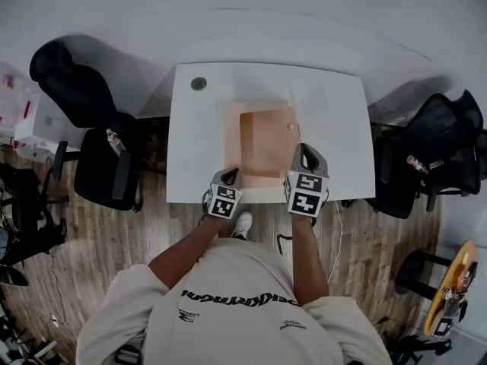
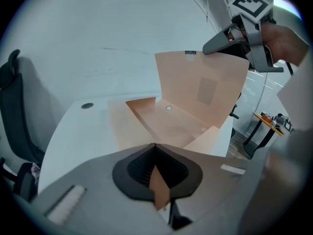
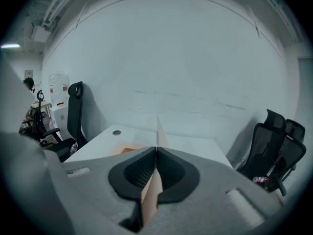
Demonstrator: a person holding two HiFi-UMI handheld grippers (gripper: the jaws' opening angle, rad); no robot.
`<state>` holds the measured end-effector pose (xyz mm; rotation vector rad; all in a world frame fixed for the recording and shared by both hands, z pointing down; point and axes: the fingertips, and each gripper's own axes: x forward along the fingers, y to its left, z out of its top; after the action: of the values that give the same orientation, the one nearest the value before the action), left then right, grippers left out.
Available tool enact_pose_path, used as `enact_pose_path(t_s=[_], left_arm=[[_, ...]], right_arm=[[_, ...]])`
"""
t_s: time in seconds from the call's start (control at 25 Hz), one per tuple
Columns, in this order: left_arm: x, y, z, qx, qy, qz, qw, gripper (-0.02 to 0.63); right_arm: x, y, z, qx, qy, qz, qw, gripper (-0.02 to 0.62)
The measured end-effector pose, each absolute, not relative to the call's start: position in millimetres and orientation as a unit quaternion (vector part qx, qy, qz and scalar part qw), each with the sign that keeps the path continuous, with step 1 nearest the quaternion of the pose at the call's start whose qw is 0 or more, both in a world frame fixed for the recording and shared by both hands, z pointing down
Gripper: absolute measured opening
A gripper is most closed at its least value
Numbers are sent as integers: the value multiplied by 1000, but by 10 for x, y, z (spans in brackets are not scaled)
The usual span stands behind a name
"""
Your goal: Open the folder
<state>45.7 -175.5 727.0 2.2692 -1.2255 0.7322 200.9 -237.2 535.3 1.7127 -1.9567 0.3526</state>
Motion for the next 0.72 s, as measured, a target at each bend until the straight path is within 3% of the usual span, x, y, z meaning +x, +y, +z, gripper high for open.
enact_pose_path(t_s=[0.72], left_arm=[[446, -1769, 7332, 822, -432, 280, 243, -8]], right_arm=[[2435, -2398, 5446, 656, -698, 135, 253, 5]])
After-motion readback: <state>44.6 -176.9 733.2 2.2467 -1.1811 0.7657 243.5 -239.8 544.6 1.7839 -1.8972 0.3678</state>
